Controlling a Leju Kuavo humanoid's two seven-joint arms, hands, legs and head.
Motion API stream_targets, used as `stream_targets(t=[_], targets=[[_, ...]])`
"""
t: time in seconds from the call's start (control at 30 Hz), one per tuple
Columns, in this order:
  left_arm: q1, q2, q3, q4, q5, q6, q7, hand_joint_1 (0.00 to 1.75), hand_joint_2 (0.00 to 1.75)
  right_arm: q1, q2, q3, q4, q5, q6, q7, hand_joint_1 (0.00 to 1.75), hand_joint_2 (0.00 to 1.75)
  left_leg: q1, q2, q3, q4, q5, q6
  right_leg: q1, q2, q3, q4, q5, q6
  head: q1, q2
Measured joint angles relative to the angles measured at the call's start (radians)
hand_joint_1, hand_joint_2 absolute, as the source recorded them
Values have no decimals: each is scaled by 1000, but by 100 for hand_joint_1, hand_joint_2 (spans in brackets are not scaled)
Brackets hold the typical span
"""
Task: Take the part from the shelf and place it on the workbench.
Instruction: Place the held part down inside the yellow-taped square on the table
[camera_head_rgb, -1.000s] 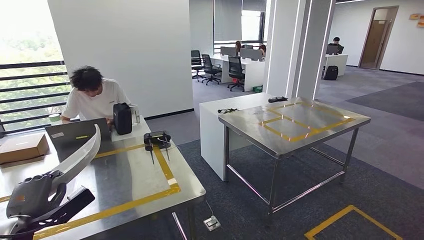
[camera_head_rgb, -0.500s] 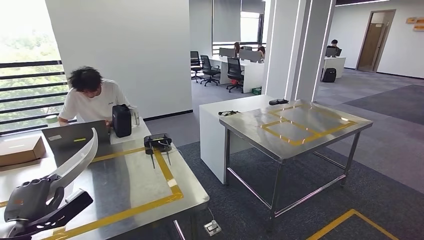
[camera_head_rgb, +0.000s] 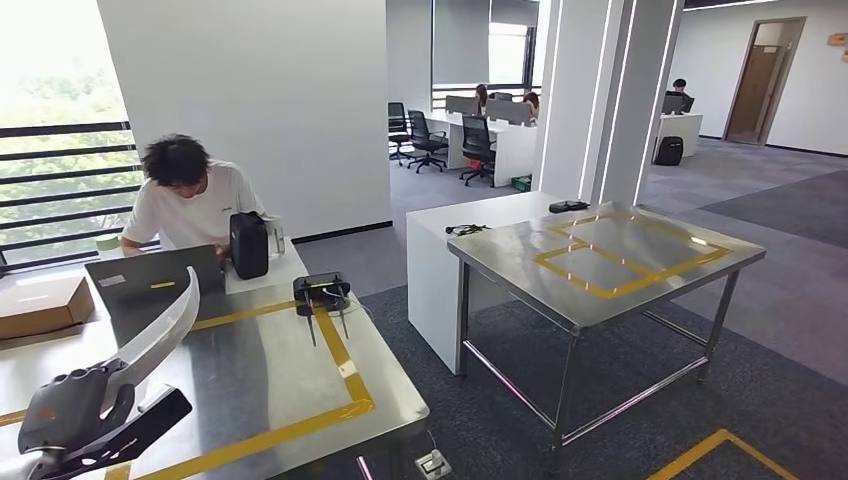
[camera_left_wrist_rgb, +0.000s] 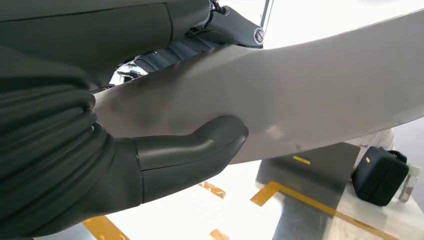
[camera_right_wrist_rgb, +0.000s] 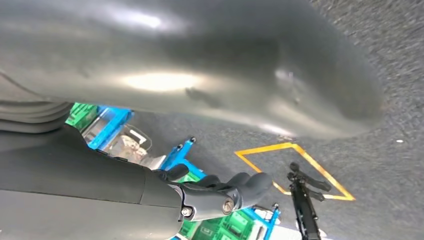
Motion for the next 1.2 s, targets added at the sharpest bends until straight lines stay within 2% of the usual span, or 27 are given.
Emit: stream_targets(t=[0.07, 0.17, 0.2, 0.23, 0.27, 0.33, 0.4, 0.5, 0.57, 0.6, 0.67, 0.7, 0.73, 0.77, 0.83, 0.87, 0.9, 0.97, 1.0, 1.07, 1.1, 1.2], targets=[[-1, 9, 5, 2, 1, 0, 3, 157, 175, 0, 0, 0, 0, 1, 0, 1, 0, 0, 2, 2, -24, 54, -15, -12, -4, 1, 14, -3, -4, -12, -2, 0], [4, 24, 11, 8, 0, 0, 8, 157, 175, 1, 1, 0, 0, 1, 1, 4, 0, 0, 9, 5, -136, 235, -83, -27, -5, 3, 29, -4, -19, -20, -5, 0], [9, 28, 13, 11, -1, 0, 11, 157, 175, 2, 1, 0, 0, 1, 1, 6, 0, 0, 12, 5, -167, 273, -96, -29, -5, 3, 35, -4, -26, -20, -5, 0], [13, 33, 15, 14, -3, 0, 14, 157, 175, 2, 1, -1, 0, 1, 1, 6, 0, 0, 13, 6, -183, 276, -88, -29, -5, 4, 44, -4, -33, -19, -5, 0], [17, 37, 18, 16, -5, 0, 16, 157, 175, 2, 1, -1, 0, 0, 1, 7, 0, 0, 14, 6, -179, 243, -57, -27, -5, 4, 54, -3, -40, -17, -6, 0], [18, 45, 24, 19, -8, 0, 17, 157, 175, 2, 2, -2, 0, -1, 0, 5, 0, 0, 14, 7, -136, 106, 39, -17, -5, 4, 76, -3, -56, -12, -7, 0], [17, 53, 30, 21, -9, 0, 17, 157, 175, 1, 2, -4, 0, -5, -2, 0, 0, 0, 9, 7, -101, 4, 80, -8, -4, 5, 85, -3, -69, -1, -8, 0], [20, 59, 37, 24, -18, 0, 22, 157, 175, 0, 4, -12, 0, -12, -8, -11, 0, 0, 6, 6, -83, -19, 78, 8, -3, 4, 87, 8, -74, 18, -5, 0], [20, 61, 40, 25, -21, 0, 25, 157, 175, -2, 3, -15, 0, -11, -9, -16, 0, 0, 10, 6, -69, -22, 75, 20, -4, 2, 66, 57, -83, 25, -3, 0], [21, 61, 43, 26, -21, 0, 26, 157, 175, -3, 3, -16, 0, -11, -10, -17, 0, 0, 11, 6, -63, -24, 71, 25, -5, 2, 36, 109, -99, 29, -1, 0], [26, 61, 49, 29, -22, 2, 28, 157, 175, -4, 1, -17, 0, -10, -11, -17, 0, 0, 10, 5, -55, -23, 61, 31, -5, 1, -46, 238, -146, 35, 1, 0], [31, 61, 51, 31, -22, 2, 29, 157, 175, -3, 0, -18, 0, -10, -11, -17, 0, 0, 9, 5, -50, -22, 55, 32, -5, 1, -81, 281, -161, 37, 2, 0], [36, 61, 52, 34, -23, 3, 29, 157, 175, -3, 0, -18, 0, -10, -11, -17, 0, 0, 8, 4, -44, -21, 49, 32, -4, 1, -101, 291, -156, 37, 2, 0], [40, 61, 53, 35, -23, 3, 29, 157, 175, -2, -1, -19, 0, -10, -11, -16, 0, 0, 8, 3, -37, -18, 41, 31, -4, 1, -101, 263, -129, 35, 2, 0], [43, 61, 54, 37, -24, 4, 29, 157, 175, -2, -4, -21, 0, -11, -11, -15, 0, 0, 7, 3, -21, -14, 25, 26, -3, 1, -58, 129, -40, 28, 2, 0], [43, 61, 55, 38, -24, 4, 29, 157, 175, -2, -6, -21, 0, -11, -12, -15, 0, 0, 6, 2, -15, -12, 18, 22, -1, 0, -35, 65, -18, 23, 2, 0], [43, 61, 56, 39, -25, 4, 30, 157, 175, -3, -7, -22, 0, -13, -12, -14, 0, 0, 5, 2, -12, -11, 11, 16, 1, -1, -17, 24, -8, 19, 1, 0], [45, 61, 57, 41, -28, 4, 32, 157, 175, -2, -8, -24, 0, -17, -13, -13, 0, 0, 2, 0, -6, -9, 7, 3, 4, -1, -4, 2, -17, 7, 1, 0], [46, 61, 58, 42, -30, 5, 33, 157, 175, -2, -8, -25, 0, -19, -13, -12, 0, 0, 2, -1, -4, -8, 5, -4, 3, 0, 4, 1, -12, 0, 1, 0], [47, 62, 60, 44, -32, 6, 33, 157, 175, -2, -8, -26, 0, -22, -13, -12, 0, 0, 3, 0, -14, 25, -5, -16, -2, 0, 19, -4, -11, -13, -1, 0], [47, 62, 61, 45, -33, 6, 32, 157, 175, -3, -8, -26, 0, -23, -13, -12, 0, 0, 4, 2, -38, 69, -18, -22, -4, 1, 27, -5, -13, -18, -2, 0], [54, 62, 62, 52, -37, 6, 35, 157, 175, -3, -8, -27, 0, -24, -12, -9, 0, 0, 12, 4, -153, 243, -78, -36, -4, 3, 40, -6, -28, -26, -5, 0]])
